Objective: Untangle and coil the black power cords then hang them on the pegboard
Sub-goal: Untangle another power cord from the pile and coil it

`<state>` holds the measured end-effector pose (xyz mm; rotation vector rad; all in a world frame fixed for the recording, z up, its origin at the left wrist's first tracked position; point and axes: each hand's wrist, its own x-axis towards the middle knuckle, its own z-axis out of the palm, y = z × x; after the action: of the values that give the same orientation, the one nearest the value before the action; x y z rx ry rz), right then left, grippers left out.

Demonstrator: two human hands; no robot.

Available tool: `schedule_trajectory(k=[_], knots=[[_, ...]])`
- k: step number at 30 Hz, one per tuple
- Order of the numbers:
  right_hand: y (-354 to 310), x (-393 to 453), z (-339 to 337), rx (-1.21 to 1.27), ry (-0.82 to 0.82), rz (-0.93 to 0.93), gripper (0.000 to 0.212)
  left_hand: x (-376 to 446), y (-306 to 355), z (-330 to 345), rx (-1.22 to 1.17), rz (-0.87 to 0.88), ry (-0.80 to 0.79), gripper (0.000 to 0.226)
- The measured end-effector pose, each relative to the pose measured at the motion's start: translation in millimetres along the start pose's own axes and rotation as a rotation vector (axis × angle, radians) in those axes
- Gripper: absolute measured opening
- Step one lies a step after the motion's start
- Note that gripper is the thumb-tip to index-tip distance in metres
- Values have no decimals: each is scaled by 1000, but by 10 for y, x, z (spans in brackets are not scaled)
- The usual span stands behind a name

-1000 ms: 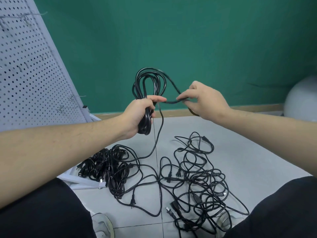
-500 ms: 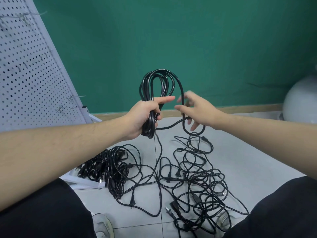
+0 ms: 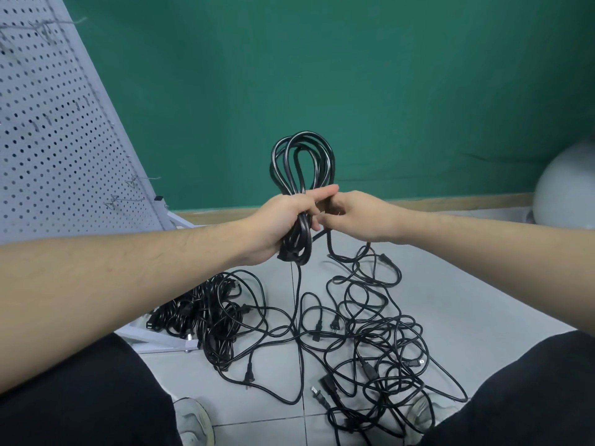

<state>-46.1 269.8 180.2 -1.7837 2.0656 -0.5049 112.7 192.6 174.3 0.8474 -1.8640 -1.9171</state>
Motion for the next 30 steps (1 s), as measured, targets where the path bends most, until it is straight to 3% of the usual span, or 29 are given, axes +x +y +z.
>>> schedule_trajectory(k=[6,10,14,17,22,24,28,30], knots=[[52,80,70,-26,140,19,29,36,110,93,-163,23,95,53],[74,9,-8,56,252,-7,34,95,142,-24,-133,53,202,52],[140,-7,-13,-31,108,86,59,73,123,-145,-295,4,192,51],[201,-53,80,-148,-94,183,41,25,142,-131,-354,-2,156,50],[170,-11,154,-165,-45,40,66,28,219,-75,-409,21,166,37],[188,41,177,-251,-21,34,56,21,254,-71,-462,10,193,24],[150,42,212,-259,50,-28,27,48,206,-105,-425,12,190,42],[96,26,238,-153,-22,-6,21,60,192,-122,-381,25,204,49]])
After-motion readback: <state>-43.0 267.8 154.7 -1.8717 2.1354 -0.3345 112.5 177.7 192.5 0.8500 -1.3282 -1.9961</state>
